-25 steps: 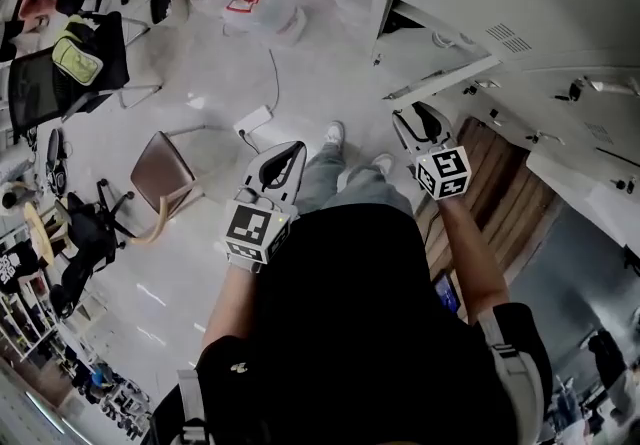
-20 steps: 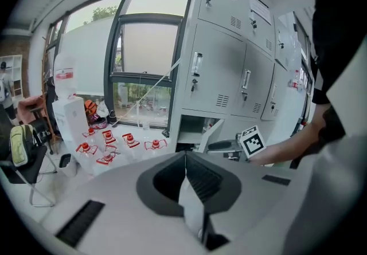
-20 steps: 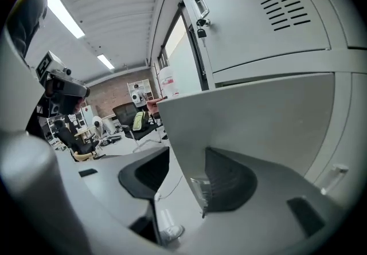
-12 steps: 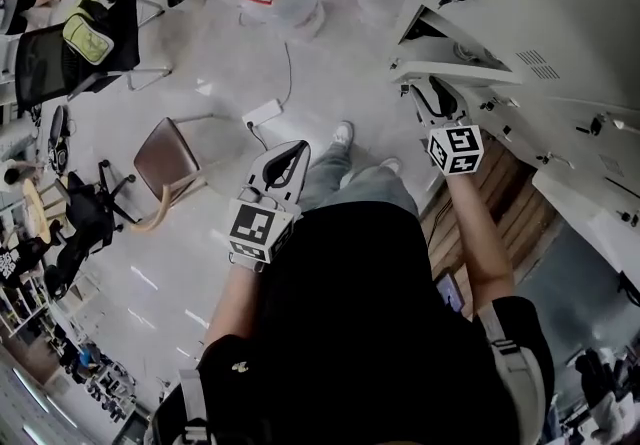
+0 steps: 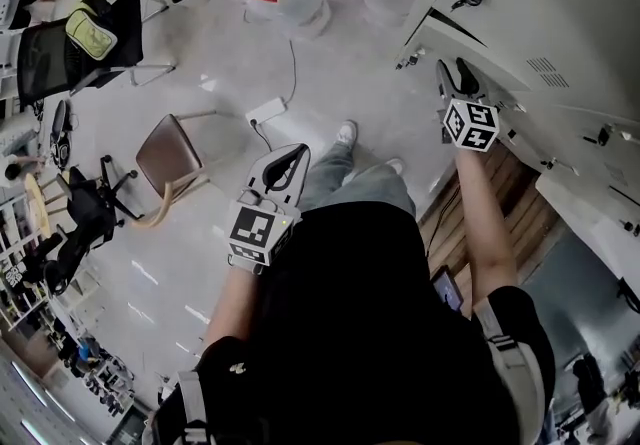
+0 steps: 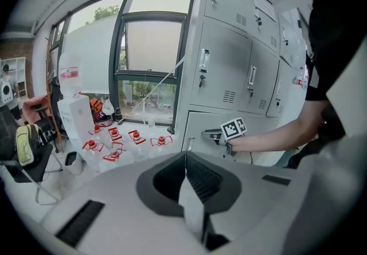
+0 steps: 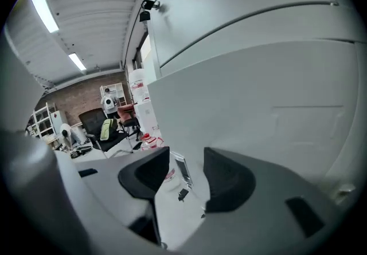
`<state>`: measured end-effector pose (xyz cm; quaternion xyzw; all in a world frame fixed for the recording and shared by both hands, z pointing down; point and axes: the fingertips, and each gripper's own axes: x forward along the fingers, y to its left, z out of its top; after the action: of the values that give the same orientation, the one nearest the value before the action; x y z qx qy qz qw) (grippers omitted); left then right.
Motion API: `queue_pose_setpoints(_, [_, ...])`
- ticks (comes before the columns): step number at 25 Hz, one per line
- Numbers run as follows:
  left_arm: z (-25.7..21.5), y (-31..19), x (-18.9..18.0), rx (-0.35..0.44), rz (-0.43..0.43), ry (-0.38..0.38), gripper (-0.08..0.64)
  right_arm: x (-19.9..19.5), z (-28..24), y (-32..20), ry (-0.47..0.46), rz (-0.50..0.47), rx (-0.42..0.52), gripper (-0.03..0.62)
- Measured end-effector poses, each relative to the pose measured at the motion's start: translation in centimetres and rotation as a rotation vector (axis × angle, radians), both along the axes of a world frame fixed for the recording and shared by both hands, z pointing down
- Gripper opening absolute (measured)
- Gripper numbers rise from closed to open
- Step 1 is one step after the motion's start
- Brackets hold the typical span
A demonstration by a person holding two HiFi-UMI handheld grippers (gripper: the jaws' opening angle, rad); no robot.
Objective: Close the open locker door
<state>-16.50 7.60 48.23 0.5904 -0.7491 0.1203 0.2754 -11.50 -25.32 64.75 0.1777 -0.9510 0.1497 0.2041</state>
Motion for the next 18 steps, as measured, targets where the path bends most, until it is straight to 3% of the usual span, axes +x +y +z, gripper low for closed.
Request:
queue_pose_setpoints(5, [0.3, 0.8, -0.3, -0.012, -0.016, 0.005, 0.023, 0.1, 0.9, -2.6, 0.009, 0.096, -0.023, 0.193])
queue_pose_setpoints(7, [0.4, 1.0, -0.4, -0.015, -0.019, 0.009, 0.023, 0.1, 1.1, -3.1, 0.016, 0.122, -0.027, 0.133])
queue_pose_setpoints(18, [0.3, 1.0, -1.3, -0.004, 0.012, 0.005, 0.023, 0.1, 1.0, -3.0, 0.020, 0.160, -0.022, 0.117])
